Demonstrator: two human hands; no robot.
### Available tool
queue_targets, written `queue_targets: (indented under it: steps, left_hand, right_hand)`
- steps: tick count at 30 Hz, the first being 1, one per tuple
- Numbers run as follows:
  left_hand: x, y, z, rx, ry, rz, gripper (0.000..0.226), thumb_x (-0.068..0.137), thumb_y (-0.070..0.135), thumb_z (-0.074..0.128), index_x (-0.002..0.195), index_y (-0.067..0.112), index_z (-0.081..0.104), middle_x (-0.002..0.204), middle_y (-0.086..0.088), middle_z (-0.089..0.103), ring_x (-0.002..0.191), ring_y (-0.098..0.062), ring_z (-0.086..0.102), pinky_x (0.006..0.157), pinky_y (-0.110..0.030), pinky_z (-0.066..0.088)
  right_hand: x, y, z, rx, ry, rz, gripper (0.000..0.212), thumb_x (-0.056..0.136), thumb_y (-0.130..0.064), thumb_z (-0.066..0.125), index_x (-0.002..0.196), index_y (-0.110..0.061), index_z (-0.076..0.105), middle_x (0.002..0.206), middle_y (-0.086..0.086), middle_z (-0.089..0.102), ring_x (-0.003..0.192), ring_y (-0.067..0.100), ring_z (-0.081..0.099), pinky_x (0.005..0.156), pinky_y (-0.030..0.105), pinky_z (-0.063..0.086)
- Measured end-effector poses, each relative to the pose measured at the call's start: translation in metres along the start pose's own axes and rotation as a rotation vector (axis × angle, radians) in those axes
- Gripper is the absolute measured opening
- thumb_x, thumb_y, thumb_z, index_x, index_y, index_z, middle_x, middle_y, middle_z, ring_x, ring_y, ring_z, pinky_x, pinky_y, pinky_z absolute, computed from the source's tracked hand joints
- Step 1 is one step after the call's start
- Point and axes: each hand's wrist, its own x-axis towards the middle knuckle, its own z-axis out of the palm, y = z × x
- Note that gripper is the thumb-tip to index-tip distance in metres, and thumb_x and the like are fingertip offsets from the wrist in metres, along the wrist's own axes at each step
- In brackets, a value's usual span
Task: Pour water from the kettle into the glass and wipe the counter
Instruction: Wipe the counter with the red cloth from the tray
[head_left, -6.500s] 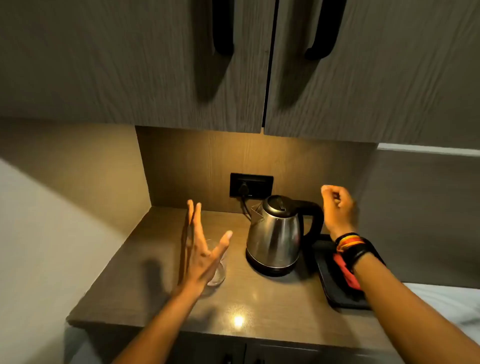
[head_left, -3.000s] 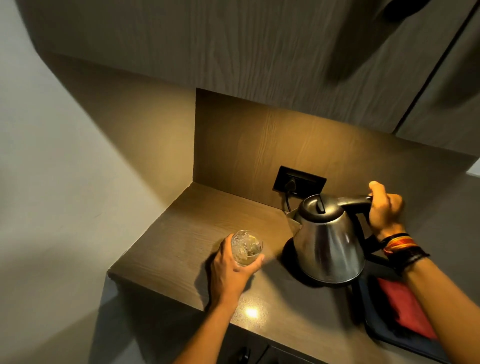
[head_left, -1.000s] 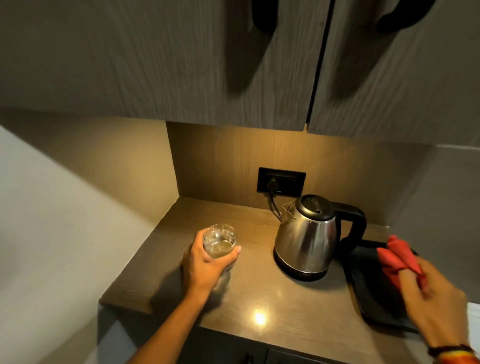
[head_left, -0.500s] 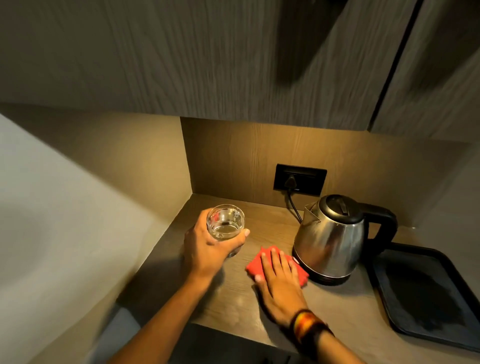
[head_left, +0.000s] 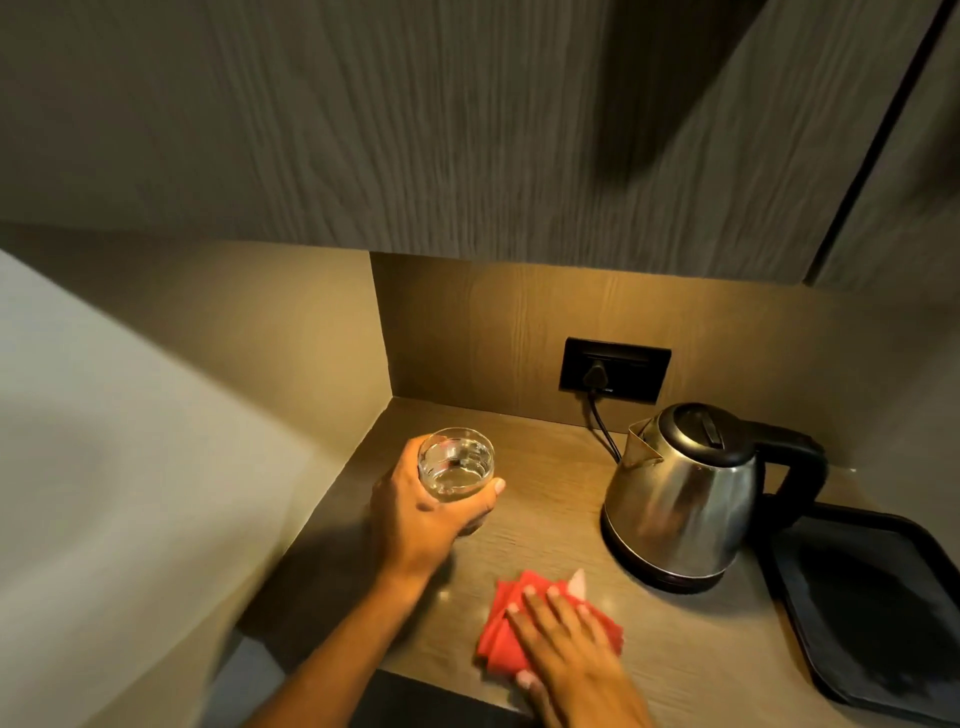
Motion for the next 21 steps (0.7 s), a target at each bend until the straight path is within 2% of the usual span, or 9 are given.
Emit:
queue_targets:
  steps: [3, 5, 8, 11, 13, 14, 16, 19, 21]
  left_hand:
    - [0.000, -0.002, -0.001, 0.034, -0.014, -0.008, 0.076, 0.048, 0.072, 0.084, 0.112, 0.040, 0.060, 0.102, 0.021, 0.068, 0.097, -0.002, 0.067, 0.079, -0.040, 0.064]
    - [0.001, -0.003, 0.000, 0.046, -0.003, -0.011, 0.077, 0.048, 0.073, 0.084, 0.114, 0.039, 0.061, 0.105, 0.016, 0.070, 0.097, -0.010, 0.069, 0.080, -0.043, 0.064]
    - [0.002, -0.008, 0.002, 0.081, 0.001, -0.008, 0.083, 0.048, 0.071, 0.084, 0.117, 0.030, 0.065, 0.110, 0.006, 0.074, 0.100, -0.019, 0.071, 0.082, -0.046, 0.063]
    - [0.000, -0.007, 0.002, 0.076, -0.019, -0.010, 0.086, 0.050, 0.076, 0.080, 0.121, 0.031, 0.062, 0.113, 0.007, 0.072, 0.103, -0.018, 0.069, 0.083, -0.045, 0.064]
    - [-0.002, -0.007, 0.001, 0.063, -0.011, -0.005, 0.077, 0.049, 0.076, 0.081, 0.114, 0.039, 0.061, 0.106, 0.015, 0.071, 0.098, -0.012, 0.069, 0.079, -0.038, 0.064]
    - [-0.003, -0.007, 0.000, 0.057, -0.001, 0.005, 0.072, 0.048, 0.075, 0.083, 0.109, 0.043, 0.060, 0.101, 0.020, 0.070, 0.095, -0.007, 0.069, 0.076, -0.032, 0.063]
    - [-0.005, -0.007, -0.004, 0.038, 0.020, 0.013, 0.068, 0.048, 0.072, 0.085, 0.105, 0.044, 0.060, 0.097, 0.026, 0.068, 0.092, 0.003, 0.067, 0.072, -0.025, 0.061]
    - [-0.008, -0.006, -0.008, 0.029, 0.004, 0.005, 0.072, 0.050, 0.066, 0.089, 0.110, 0.040, 0.060, 0.099, 0.026, 0.066, 0.094, 0.004, 0.065, 0.072, -0.024, 0.061]
    - [-0.010, -0.009, -0.010, 0.026, 0.006, -0.005, 0.072, 0.052, 0.059, 0.093, 0.112, 0.035, 0.063, 0.102, 0.020, 0.069, 0.095, -0.002, 0.068, 0.075, -0.030, 0.063]
  right_hand:
    - [0.044, 0.028, -0.019, -0.016, 0.000, 0.187, 0.070, 0.100, -0.058, 0.022, 0.162, -0.033, 0.004, 0.168, -0.008, -0.005, 0.158, 0.021, 0.002, 0.125, 0.042, -0.004]
    - [0.101, 0.023, -0.025, -0.025, 0.012, 0.284, 0.070, 0.103, -0.051, 0.021, 0.164, -0.022, 0.001, 0.171, 0.003, -0.004, 0.157, 0.024, -0.004, 0.126, 0.046, -0.004]
    - [0.148, -0.023, -0.027, 0.014, -0.068, 0.239, 0.070, 0.104, -0.042, 0.029, 0.163, -0.011, 0.006, 0.171, 0.012, 0.003, 0.157, 0.029, -0.003, 0.125, 0.047, -0.006]
    - [0.096, -0.067, -0.005, -0.031, -0.068, -0.030, 0.064, 0.097, -0.048, 0.038, 0.155, -0.022, 0.041, 0.161, 0.004, 0.040, 0.152, 0.026, 0.030, 0.127, 0.044, 0.005]
    - [0.043, -0.071, -0.002, 0.014, -0.064, -0.003, 0.063, 0.086, -0.057, 0.043, 0.138, -0.028, 0.063, 0.144, -0.005, 0.061, 0.136, 0.019, 0.054, 0.123, 0.038, 0.015]
    - [0.024, -0.061, 0.004, 0.063, -0.014, 0.012, 0.065, 0.084, -0.059, 0.041, 0.136, -0.027, 0.063, 0.143, -0.004, 0.060, 0.134, 0.020, 0.055, 0.119, 0.036, 0.013]
    - [0.005, -0.037, 0.002, 0.026, 0.100, 0.135, 0.069, 0.093, -0.058, 0.032, 0.145, -0.018, 0.052, 0.153, 0.002, 0.048, 0.140, 0.025, 0.045, 0.115, 0.034, 0.009]
    - [0.045, -0.011, -0.006, 0.061, 0.161, 0.441, 0.078, 0.101, -0.053, 0.025, 0.162, -0.010, 0.005, 0.170, 0.010, 0.004, 0.157, 0.029, 0.007, 0.125, 0.039, -0.006]
    - [0.096, -0.007, -0.010, 0.064, 0.186, 0.577, 0.083, 0.101, -0.054, 0.025, 0.161, -0.003, -0.001, 0.169, 0.019, -0.001, 0.156, 0.034, 0.001, 0.126, 0.046, -0.003]
